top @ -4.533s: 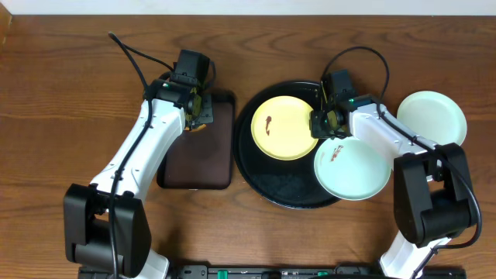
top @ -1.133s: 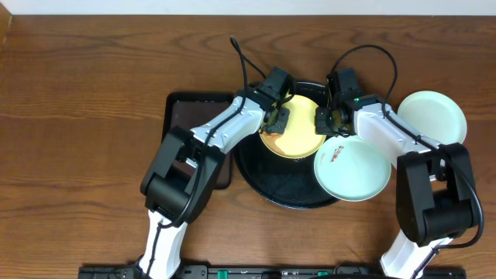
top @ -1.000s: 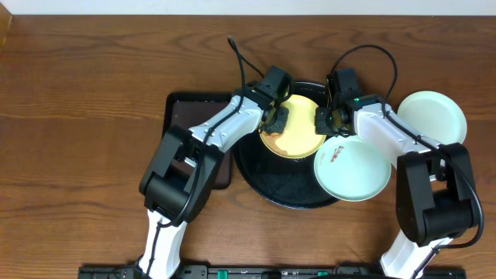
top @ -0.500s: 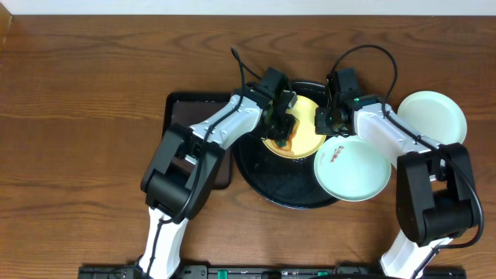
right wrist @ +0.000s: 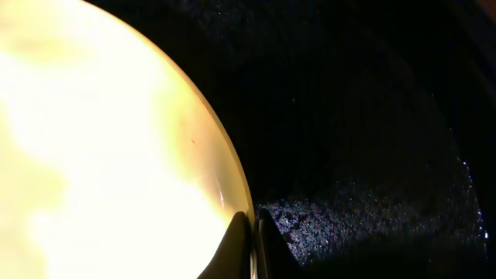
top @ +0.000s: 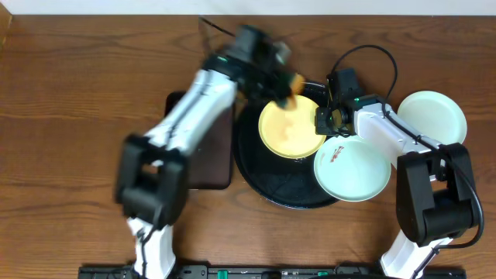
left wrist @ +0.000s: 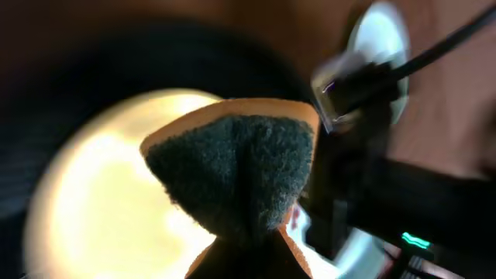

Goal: Clean dirty plates on tray and stack at the side
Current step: 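Return the sponge with the left gripper to the small tray, then lift the yellow plate with the right gripper and stack it on the pale green plate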

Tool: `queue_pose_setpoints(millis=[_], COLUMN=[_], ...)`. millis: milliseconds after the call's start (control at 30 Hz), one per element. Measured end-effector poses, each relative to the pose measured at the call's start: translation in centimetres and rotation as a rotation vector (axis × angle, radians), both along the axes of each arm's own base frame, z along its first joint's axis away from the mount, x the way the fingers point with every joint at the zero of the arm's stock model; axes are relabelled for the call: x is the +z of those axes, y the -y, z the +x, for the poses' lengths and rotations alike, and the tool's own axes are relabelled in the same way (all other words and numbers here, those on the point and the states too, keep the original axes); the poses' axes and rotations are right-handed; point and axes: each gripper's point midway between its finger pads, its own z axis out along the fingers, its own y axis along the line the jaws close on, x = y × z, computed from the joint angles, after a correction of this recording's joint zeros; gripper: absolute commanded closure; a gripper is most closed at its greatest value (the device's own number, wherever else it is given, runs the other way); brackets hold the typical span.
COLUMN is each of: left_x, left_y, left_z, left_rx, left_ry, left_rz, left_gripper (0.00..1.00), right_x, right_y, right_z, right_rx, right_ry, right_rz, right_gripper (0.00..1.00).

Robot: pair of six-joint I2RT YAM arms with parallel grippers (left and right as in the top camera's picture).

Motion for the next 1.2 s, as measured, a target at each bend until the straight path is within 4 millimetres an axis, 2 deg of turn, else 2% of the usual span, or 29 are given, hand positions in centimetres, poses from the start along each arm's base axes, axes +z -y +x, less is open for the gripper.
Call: queue_pose_setpoints(millis=[33, 100, 167, 233, 400, 533, 633, 800, 900, 933, 1200], left_x=[1.2, 3.5, 4.0, 2.9, -1.2, -3.8, -4.9, -5.3, -5.3, -5.3, -5.3], left_y=[-1.2, -4.9, -8.3, -11.8, -18.7, -22.0, -23.2, -23.4, -23.4, -23.5, -23.5], left_z=[0.3, 0.4, 0.1, -0.6, -2.0, -3.1, -3.6, -3.8, -3.8, -3.8, -3.8], left_rx=[0.028, 0.120, 0.199, 0.271, 0.382, 0.428, 0.444, 0.443, 0.444, 0.445, 0.446], left_ry=[0.012, 0.010, -0.011, -0.064, -0.161, -0.218, -0.235, -0.237, -0.235, -0.235, -0.234], left_rz=[0.002, 0.050, 0.127, 0.250, 0.521, 0.628, 0.665, 0.682, 0.685, 0.688, 0.690], left_gripper=[0.92, 0.92, 0.92, 0.92, 0.92, 0.92, 0.92, 0.92, 0.92, 0.92, 0.92], right_x=[0.0, -0.1, -0.1, -0.1, 0.0, 0.2, 0.2, -0.3, -1.0, -0.9, 0.6], right_y=[0.0, 0.1, 0.1, 0.1, 0.0, -0.1, -0.1, -0.1, -0.3, -0.4, -0.6], right_z=[0.0, -0.2, -0.2, -0.2, 0.1, 0.6, 0.7, 0.8, 0.4, 0.5, 1.3], right_rx=[0.000, 0.001, 0.004, 0.004, 0.004, 0.004, 0.004, 0.004, 0.008, 0.011, 0.032], right_ry=[-0.001, -0.008, -0.009, -0.007, 0.007, 0.025, 0.033, 0.050, 0.054, 0.062, 0.100], right_rz=[-0.001, -0.003, -0.005, -0.006, -0.003, 0.002, 0.004, 0.008, 0.020, 0.022, 0.029], right_gripper=[0.93, 0.87, 0.83, 0.83, 0.83, 0.83, 0.83, 0.87, 0.95, 0.99, 0.99])
